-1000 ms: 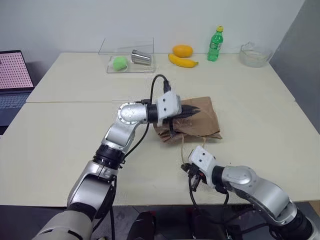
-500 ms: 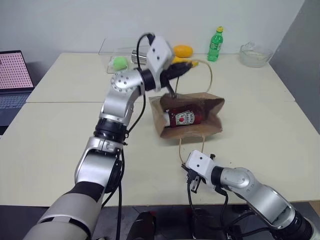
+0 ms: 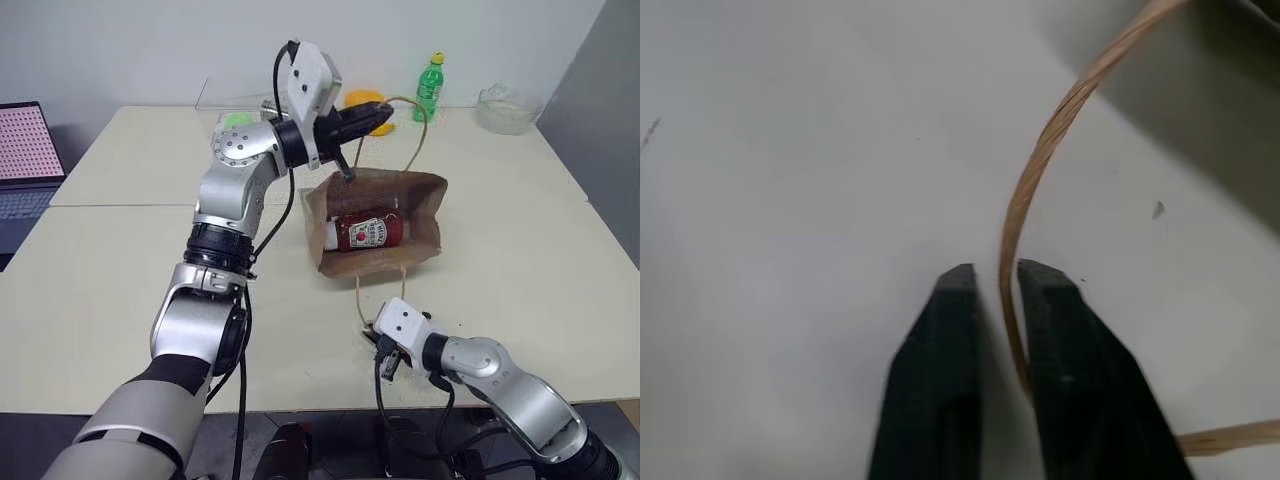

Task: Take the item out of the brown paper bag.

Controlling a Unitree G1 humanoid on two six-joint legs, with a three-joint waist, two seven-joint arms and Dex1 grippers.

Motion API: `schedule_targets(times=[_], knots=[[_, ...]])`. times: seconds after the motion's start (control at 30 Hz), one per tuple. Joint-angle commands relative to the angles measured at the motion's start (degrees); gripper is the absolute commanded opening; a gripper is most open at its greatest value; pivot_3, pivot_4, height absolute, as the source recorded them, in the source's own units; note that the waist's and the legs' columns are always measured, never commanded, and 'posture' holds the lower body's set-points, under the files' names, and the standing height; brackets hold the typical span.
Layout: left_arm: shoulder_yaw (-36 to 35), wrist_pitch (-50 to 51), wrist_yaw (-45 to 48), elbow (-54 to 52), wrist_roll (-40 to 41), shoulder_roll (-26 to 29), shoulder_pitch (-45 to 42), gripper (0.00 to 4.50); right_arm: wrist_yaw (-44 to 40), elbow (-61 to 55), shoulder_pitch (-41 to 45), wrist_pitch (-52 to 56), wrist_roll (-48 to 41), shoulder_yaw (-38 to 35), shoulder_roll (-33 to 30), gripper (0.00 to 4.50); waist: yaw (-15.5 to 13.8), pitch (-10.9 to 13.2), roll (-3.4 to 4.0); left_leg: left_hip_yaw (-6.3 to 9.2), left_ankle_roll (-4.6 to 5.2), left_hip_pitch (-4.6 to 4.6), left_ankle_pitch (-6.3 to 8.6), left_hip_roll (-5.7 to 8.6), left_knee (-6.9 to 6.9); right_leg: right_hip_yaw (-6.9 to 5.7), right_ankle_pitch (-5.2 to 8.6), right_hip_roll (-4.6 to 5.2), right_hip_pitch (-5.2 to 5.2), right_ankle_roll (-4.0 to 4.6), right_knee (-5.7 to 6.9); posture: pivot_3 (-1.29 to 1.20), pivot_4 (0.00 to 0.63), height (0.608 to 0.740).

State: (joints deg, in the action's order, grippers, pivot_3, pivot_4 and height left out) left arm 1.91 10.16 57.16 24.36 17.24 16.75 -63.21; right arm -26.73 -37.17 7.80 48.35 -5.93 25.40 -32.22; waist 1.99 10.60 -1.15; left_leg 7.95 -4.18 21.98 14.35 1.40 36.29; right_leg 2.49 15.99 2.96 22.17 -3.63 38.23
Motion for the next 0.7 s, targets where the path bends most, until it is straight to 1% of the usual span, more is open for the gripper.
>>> schedule_targets(times=[0.03,0.07,0.1,0.2,0.33,0.4,0.47,0.5,0.57,0.67,0.7], knots=[[-0.2,2.6,1.8,-6.4,2.6,0.7,1.2,0.0,-1.1,-9.6,-0.5,3.3,-2.7,-5.4,-1.2,1.94,0.0,0.0,0.0,0.01,0.0,0.03,0.0,0.0,0.0,0.0,0.0,0.0,0.04,0.0,0.03,0.0,0.15,0.74],[-0.2,3.2,2.0,-7.4,2.9,0.6,1.6,0.0,-1.5,-12.5,-0.8,5.3,-4.0,-7.4,-1.3,2.39,-0.1,0.0,-0.01,0.02,-0.01,0.06,0.0,0.01,0.01,0.0,0.0,0.0,0.08,0.0,0.07,0.0,0.15,0.74],[-0.2,3.7,2.3,-8.2,3.1,0.6,2.0,0.0,-1.9,-15.0,-1.0,6.9,-5.4,-9.1,-1.5,2.68,-0.1,0.0,-0.01,0.04,0.0,0.07,0.0,0.01,0.03,-0.01,0.0,0.0,0.08,0.0,0.1,0.0,0.15,0.74],[0.0,4.7,2.7,-9.7,3.4,0.4,2.8,0.0,-4.3,-20.4,-1.9,9.7,-9.7,-13.4,-3.1,3.76,-0.1,0.0,-0.01,0.05,0.0,0.07,0.0,0.02,0.06,-0.02,0.0,0.0,0.07,0.0,0.15,0.0,0.15,0.74],[0.7,4.9,3.5,-11.0,3.6,0.1,4.0,0.0,-8.3,-22.8,-2.6,10.0,-20.3,-22.4,-7.5,3.76,-0.1,0.0,-0.01,0.0,0.0,0.05,0.0,0.05,0.1,0.01,0.0,0.02,0.04,0.0,0.19,0.0,0.15,0.74],[1.1,4.5,3.8,-11.2,3.3,-0.2,4.3,0.0,-10.1,-22.8,-2.6,11.3,-27.8,-29.0,-10.0,3.76,-0.1,0.0,-0.02,0.01,0.01,0.04,0.0,0.06,0.17,0.0,0.0,0.03,0.05,0.0,0.28,0.0,0.15,0.74],[1.2,4.4,3.9,-11.1,3.4,-0.4,4.3,0.0,-9.5,-22.7,1.4,13.9,-33.8,-34.6,-9.5,3.76,-0.1,0.0,-0.04,0.0,0.01,0.04,0.01,0.06,0.21,0.01,0.0,0.03,0.03,0.0,0.31,0.0,0.15,0.74],[1.2,4.4,3.9,-11.0,3.4,-0.5,4.3,0.0,-8.5,-22.2,3.9,15.1,-35.6,-35.6,-9.3,3.76,0.1,0.0,-0.05,-0.01,0.02,0.04,0.01,0.04,0.22,0.01,0.0,0.03,0.03,0.0,0.31,0.0,0.15,0.74],[1.0,4.3,3.8,-10.6,3.4,-0.7,4.1,0.0,-6.8,-20.5,9.4,16.6,-36.3,-34.4,-10.1,3.76,0.2,0.0,-0.04,-0.06,0.02,0.0,0.01,0.03,0.26,0.05,0.0,0.02,0.05,0.0,0.39,0.0,0.15,0.74],[0.6,4.1,3.6,-10.2,3.6,-0.8,3.6,0.0,-4.5,-16.3,16.6,17.0,-33.8,-29.9,-10.9,3.76,0.2,0.0,-0.04,-0.01,0.01,0.0,0.01,0.03,0.3,0.01,0.01,0.01,0.05,0.01,0.46,0.0,0.15,0.74],[0.5,3.9,3.6,-10.0,3.6,-0.8,3.4,0.0,-3.7,-14.1,18.8,16.5,-31.9,-27.4,-10.8,3.76,0.1,0.0,-0.04,-0.01,0.01,0.01,0.01,0.03,0.32,0.01,0.01,0.01,0.06,0.01,0.45,0.0,0.15,0.74]])
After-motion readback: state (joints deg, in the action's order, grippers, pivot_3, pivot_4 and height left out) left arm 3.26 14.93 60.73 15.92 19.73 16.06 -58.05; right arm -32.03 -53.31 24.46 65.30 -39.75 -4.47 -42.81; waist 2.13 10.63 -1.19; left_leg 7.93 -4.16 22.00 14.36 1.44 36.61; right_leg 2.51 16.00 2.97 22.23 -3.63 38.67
